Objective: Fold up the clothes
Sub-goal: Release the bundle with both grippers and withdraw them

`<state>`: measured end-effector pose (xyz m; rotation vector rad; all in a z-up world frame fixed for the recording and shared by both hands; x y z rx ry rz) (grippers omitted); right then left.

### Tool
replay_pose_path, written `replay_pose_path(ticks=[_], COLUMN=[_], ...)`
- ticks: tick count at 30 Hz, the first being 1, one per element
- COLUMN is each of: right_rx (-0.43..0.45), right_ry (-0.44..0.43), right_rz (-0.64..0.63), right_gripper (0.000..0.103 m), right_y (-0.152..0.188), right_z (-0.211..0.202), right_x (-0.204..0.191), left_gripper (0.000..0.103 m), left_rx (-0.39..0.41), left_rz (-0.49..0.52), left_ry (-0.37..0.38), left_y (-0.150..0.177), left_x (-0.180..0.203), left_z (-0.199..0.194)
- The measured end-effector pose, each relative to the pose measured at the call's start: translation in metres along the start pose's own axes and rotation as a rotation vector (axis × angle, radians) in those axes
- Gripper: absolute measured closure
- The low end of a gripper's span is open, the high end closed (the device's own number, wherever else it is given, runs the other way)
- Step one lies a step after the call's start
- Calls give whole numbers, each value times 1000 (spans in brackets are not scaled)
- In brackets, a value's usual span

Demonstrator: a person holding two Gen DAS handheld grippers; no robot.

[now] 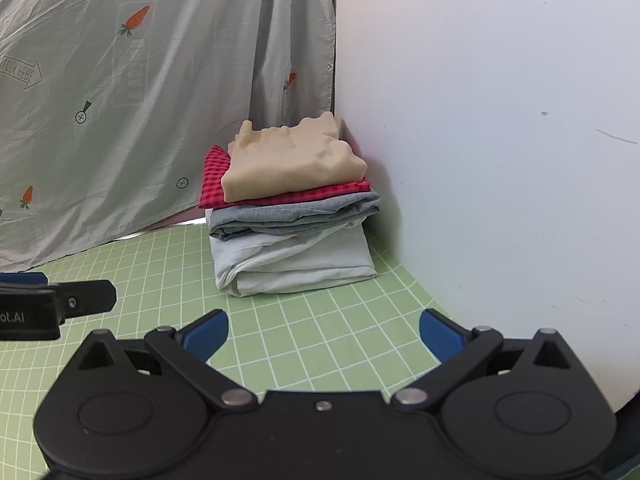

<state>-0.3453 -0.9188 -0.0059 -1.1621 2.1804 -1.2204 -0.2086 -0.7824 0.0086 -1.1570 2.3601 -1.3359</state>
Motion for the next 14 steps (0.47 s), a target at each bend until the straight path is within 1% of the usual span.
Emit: replay_pose_path(ticks=[14], right_rx=[4], right_ry=[5], right_rz=[-7], right_gripper=[0], right_y=[-3], right_z=[4], right_x=[0], left_gripper=[0], left_rx=[8], left_rz=[8], left_ry=[-6], left_y=[-4], left_x=[-1], left_z=[1])
Point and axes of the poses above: each gripper's, at about its wrist camera, not at the fingertips, and z roughly the way its jaws point, x to its right, y to its underside, the point moved 6 cm from there along z, roughly the way its jaws point, and after that the axes turned 6 degrees about -z, right-handed, at the moved point
